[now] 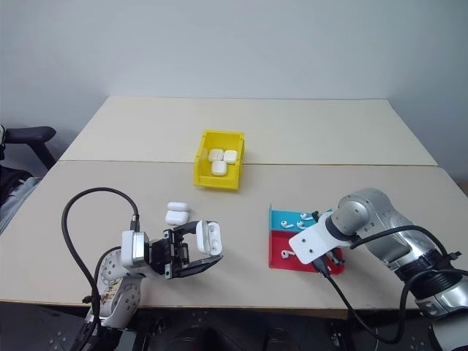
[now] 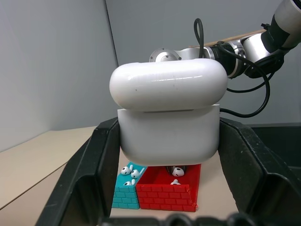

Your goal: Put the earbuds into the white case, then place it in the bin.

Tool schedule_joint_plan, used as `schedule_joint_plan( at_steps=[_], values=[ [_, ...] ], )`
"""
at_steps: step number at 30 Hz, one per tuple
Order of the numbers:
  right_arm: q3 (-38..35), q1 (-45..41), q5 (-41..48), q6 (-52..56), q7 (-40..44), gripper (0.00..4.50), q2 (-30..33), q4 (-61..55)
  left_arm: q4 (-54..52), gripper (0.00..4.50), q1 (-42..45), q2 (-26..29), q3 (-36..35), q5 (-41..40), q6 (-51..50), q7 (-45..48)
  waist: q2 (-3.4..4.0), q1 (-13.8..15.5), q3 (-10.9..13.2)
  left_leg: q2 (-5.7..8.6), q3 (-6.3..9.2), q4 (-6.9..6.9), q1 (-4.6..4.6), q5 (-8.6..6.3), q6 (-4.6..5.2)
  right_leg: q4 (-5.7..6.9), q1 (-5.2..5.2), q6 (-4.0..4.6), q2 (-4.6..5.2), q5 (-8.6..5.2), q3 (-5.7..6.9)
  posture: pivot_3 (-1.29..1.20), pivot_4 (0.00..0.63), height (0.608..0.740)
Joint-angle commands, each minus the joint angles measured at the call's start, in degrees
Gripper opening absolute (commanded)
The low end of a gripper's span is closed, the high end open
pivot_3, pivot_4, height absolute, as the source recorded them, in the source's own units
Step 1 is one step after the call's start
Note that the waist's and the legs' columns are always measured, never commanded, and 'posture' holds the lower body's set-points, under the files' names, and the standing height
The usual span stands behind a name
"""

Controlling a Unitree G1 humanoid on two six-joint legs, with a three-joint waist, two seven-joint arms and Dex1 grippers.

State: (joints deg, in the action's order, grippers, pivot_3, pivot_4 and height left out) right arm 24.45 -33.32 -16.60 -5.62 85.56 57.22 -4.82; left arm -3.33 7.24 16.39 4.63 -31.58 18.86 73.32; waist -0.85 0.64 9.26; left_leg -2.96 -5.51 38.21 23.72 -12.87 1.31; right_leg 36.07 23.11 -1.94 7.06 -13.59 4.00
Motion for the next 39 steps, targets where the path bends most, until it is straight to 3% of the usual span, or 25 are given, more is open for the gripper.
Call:
schedule_joint_plan(
  at_steps=[1, 3, 27, 31, 33, 39],
  values=[
    [-0.61, -0.42, 0.71, -0.68, 0.52, 1.11, -0.1, -0.02, -0.54, 2.83, 0.38, -0.11, 0.11, 0.23, 1.45, -0.09, 0.0, 0.0, 0.0, 0.0, 0.0, 0.0, 0.0, 0.0, 0.0, 0.0, 0.0, 0.0, 0.0, 0.0, 0.0, 0.0, 0.15, 0.74],
    [-0.81, -0.28, 0.78, -0.69, 0.3, 0.61, -0.14, -0.12, -0.68, 2.83, 0.25, -0.04, 0.13, 0.43, 1.38, -0.35, 0.0, 0.0, 0.0, 0.0, 0.01, 0.0, 0.0, 0.0, 0.0, 0.0, 0.0, 0.0, 0.0, 0.0, 0.0, 0.0, 0.15, 0.74],
    [-2.75, 1.56, 0.1, -2.72, -2.4, 0.61, 2.67, -0.8, 0.31, 2.83, 1.34, 0.17, -0.05, 0.98, 1.17, -0.73, 0.0, 0.03, 0.0, 0.01, 0.0, 0.0, 0.01, 0.0, 0.0, -0.01, 0.0, 0.0, 0.0, 0.0, 0.0, 0.0, 0.15, 0.74],
    [-2.91, 1.73, 1.22, -2.43, -2.14, 1.41, 2.62, -1.18, 0.1, 2.83, 1.12, 0.32, -0.01, 1.29, 0.96, -1.14, 0.0, 0.0, 0.0, 0.0, -0.01, 0.0, 0.0, 0.0, -0.01, 0.0, 0.01, 0.0, 0.0, 0.0, 0.0, 0.0, 0.15, 0.74],
    [-2.95, 1.54, 0.75, -1.86, -2.41, 2.12, 2.34, -1.04, -0.05, 2.83, 1.02, 0.34, 0.02, 1.42, 0.9, -1.36, 0.0, 0.01, 0.0, 0.0, -0.01, 0.0, 0.0, 0.0, -0.01, 0.0, 0.01, 0.0, 0.0, 0.0, 0.0, 0.0, 0.15, 0.74],
    [-3.51, 1.58, 4.03, -3.06, 0.65, 2.12, 3.72, -1.74, -0.04, 2.83, 0.9, 0.37, 0.0, 1.82, 1.2, -1.69, 0.0, 0.01, 0.0, 0.0, -0.01, 0.0, 0.01, 0.0, 0.0, 0.0, 0.01, 0.0, 0.0, 0.0, 0.0, 0.0, 0.15, 0.74]
  ],
)
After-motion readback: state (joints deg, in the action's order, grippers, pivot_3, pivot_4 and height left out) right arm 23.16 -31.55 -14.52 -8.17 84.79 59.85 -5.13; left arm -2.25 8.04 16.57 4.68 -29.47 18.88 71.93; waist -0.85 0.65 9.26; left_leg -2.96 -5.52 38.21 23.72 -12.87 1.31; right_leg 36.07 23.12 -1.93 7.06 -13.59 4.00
